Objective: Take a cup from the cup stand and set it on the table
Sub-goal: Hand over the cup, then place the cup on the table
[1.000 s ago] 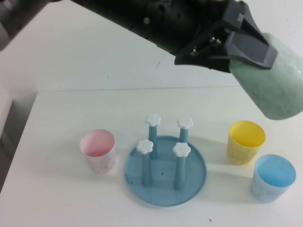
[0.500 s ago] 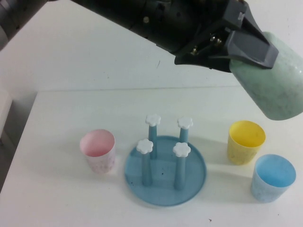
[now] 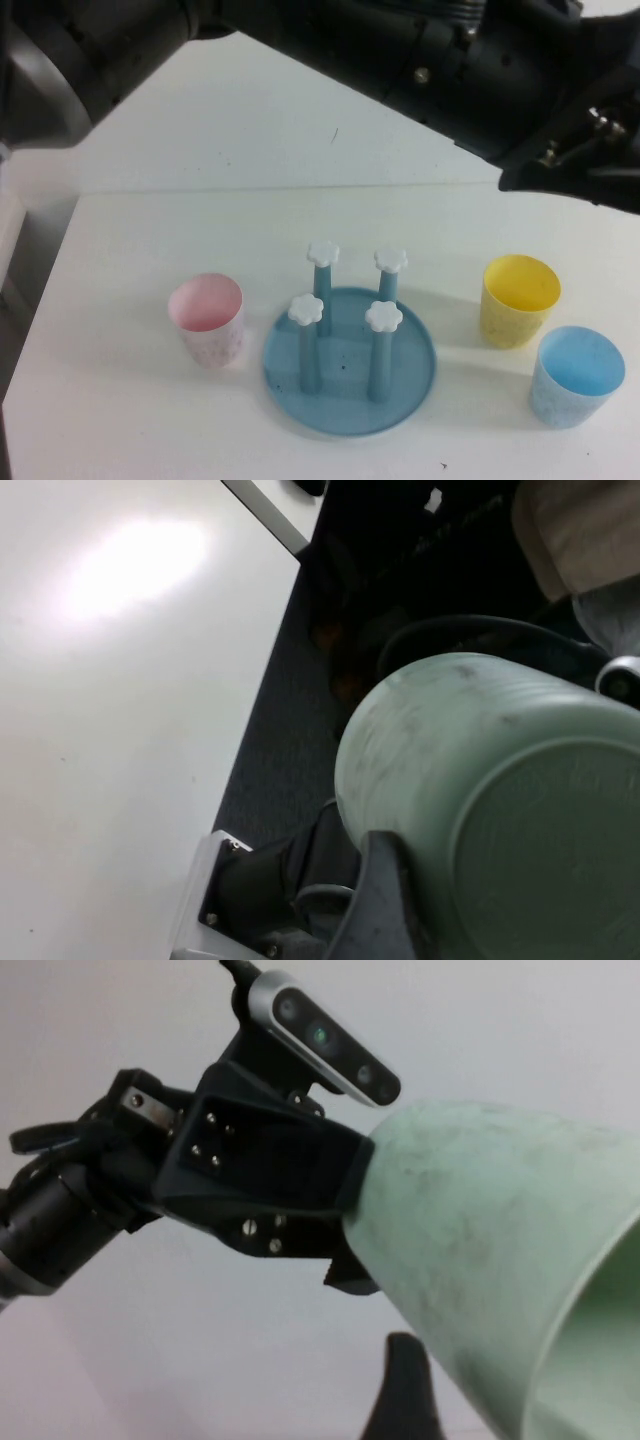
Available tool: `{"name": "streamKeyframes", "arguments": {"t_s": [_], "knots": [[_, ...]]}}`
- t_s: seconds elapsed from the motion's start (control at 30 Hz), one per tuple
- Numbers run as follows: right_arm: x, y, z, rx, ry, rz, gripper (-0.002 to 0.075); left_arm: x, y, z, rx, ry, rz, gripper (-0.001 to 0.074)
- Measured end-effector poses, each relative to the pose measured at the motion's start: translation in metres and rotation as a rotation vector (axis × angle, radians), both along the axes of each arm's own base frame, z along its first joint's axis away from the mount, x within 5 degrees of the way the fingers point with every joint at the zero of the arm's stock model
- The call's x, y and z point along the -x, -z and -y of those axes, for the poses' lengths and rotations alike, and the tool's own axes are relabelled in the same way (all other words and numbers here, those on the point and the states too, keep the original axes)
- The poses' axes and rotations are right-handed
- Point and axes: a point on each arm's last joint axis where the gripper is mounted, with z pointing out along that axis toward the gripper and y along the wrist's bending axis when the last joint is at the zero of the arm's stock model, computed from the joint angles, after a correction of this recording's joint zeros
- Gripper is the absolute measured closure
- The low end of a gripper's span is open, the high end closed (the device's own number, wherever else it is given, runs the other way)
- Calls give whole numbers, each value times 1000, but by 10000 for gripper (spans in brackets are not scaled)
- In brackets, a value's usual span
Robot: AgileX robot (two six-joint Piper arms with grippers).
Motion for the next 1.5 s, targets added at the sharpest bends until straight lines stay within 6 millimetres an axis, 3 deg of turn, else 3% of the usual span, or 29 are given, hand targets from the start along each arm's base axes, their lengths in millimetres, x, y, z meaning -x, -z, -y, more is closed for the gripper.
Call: {"name": "streamKeyframes", "arguments": {"t_s": [0.23, 0.33, 0.43, 0.47, 0.5, 0.57, 0.63, 0.73, 0.8, 0.9, 0.97, 1.07, 1.17, 1.23, 1.37, 1.5], "knots": [[1, 0, -2, 16, -24, 10, 256, 23, 4, 17, -35, 80, 51, 220], [2, 0, -3, 43, -25, 30, 376, 25, 8, 22, -66, 78, 82, 220], [3, 0, -4, 48, -38, 39, 552, 26, 9, 24, -71, 68, 103, 225], [3, 0, -4, 57, -35, 48, 613, 26, 10, 24, -81, 64, 113, 276], [3, 0, -3, 63, -29, 52, 653, 26, 12, 25, -91, 64, 120, 376], [2, 0, -3, 84, -15, 66, 692, 26, 13, 26, -100, 71, 133, 453], [2, 0, -3, 106, -5, 83, 701, 26, 15, 26, -108, 77, 152, 398], [2, 0, -2, 142, 11, 109, 703, 25, 17, 25, -134, 81, 172, 196], [2, 0, -2, 167, 21, 127, 703, 22, 17, 23, -168, 71, 217, 112], [2, -1, -3, 183, 21, 135, 704, 11, 11, 12, -241, -1, 339, 74], [1, -2, -5, 233, -2, 123, 704, 4, 5, -2, -317, -77, 431, 112], [-5, -10, -10, 356, -65, 78, 704, 3, -10, -29, -430, -207, 564, 262], [-18, -27, -13, 494, -140, 19, 704, 7, -26, -54, -503, -324, 660, 526], [-29, -40, -14, 582, -200, -26, 704, 12, -36, -67, -518, -382, 696, 643], [-52, -61, -15, 706, -348, -119, 704, 27, -47, -86, -510, -426, 717, 715], [-81, -75, -14, 790, -466, -200, 704, 49, -38, -110, -545, -435, 698, 731]]}}
